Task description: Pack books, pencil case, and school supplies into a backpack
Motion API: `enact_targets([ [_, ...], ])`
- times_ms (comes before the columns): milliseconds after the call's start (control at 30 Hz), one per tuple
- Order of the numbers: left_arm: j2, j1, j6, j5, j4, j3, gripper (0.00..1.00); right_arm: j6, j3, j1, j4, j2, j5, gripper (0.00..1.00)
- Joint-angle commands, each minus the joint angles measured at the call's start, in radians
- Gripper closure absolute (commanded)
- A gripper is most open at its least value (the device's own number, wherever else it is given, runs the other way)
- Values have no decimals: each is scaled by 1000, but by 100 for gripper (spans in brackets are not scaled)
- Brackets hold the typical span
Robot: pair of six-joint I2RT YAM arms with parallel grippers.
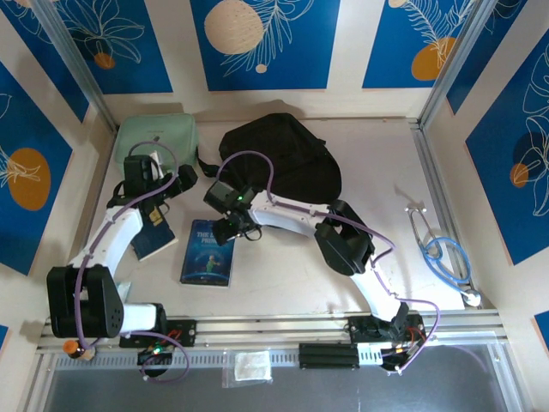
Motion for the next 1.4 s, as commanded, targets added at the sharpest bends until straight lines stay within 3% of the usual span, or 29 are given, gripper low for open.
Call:
enact_targets([
  [0,-20,12,-21,7,-16,-16,0,-70,48,23,-75,41,-6,17],
  [167,-17,12,-39,8,-33,-20,0,-83,91,10,-113,97,20,18],
  [400,-10,14,-52,-4,-183,5,0,-57,112,-78,-80,133,90,24],
  [567,-13,12,-55,92,-216,-33,1,-71,184,-128,-53,151,-8,32],
  [700,-13,-9,-47,134,-263,-75,7,-10,167,-135,-28,85,-94,36],
  [900,-15,-59,-22,109,-343,-135,18,100,88,-131,-9,36,-160,44],
  [1200,38,-85,-17,135,-282,-220,37,156,66,-128,-16,67,-151,60],
  [1367,95,-89,-9,145,-250,-225,40,156,66,-132,-16,87,-161,64],
])
